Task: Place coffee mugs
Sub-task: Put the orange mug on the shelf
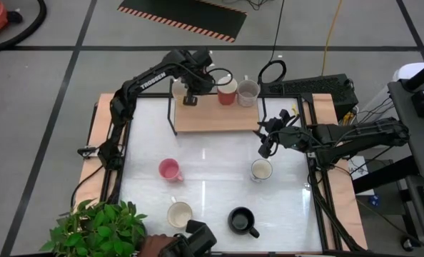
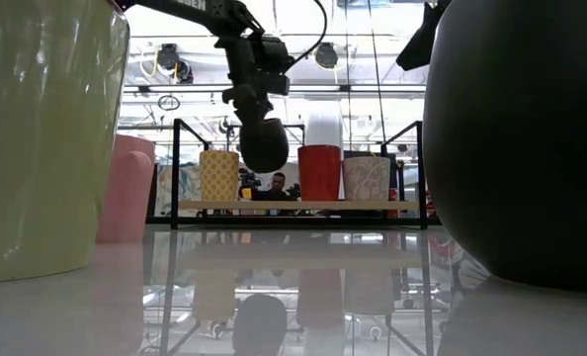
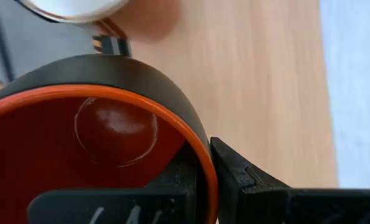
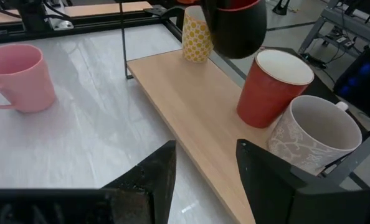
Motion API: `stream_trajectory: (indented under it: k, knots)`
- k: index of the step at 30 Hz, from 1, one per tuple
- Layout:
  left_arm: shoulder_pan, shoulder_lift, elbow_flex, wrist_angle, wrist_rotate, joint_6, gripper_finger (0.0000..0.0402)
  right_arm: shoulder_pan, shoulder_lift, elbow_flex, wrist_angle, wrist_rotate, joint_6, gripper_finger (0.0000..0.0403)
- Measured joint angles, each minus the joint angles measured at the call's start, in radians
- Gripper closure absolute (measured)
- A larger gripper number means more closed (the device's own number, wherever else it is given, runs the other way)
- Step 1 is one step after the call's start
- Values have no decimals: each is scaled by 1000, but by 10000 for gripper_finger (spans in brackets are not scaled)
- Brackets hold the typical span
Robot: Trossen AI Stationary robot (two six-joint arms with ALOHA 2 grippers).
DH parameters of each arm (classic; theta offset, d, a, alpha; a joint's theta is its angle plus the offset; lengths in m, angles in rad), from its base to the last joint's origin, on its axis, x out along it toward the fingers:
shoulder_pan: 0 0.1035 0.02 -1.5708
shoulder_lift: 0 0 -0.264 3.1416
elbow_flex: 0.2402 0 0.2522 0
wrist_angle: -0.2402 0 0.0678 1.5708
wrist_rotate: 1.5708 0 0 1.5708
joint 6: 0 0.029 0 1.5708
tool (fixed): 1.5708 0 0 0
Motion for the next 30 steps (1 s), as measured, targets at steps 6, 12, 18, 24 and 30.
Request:
stream_trajectory:
  k: [6,12,18,24,30]
  knots:
    - [4,31,-1,-18,15,5,379,2,0,0,-1,-1,8,245]
    - [3,52,-1,-3,19,6,378,2,0,0,-5,-2,8,245]
    - [3,54,-1,-2,40,13,362,2,0,0,-9,-1,7,245]
    - [0,57,-1,39,73,4,359,2,0,0,-10,-1,7,245]
    - [-1,74,-1,38,73,-4,357,2,0,0,-10,-1,7,245]
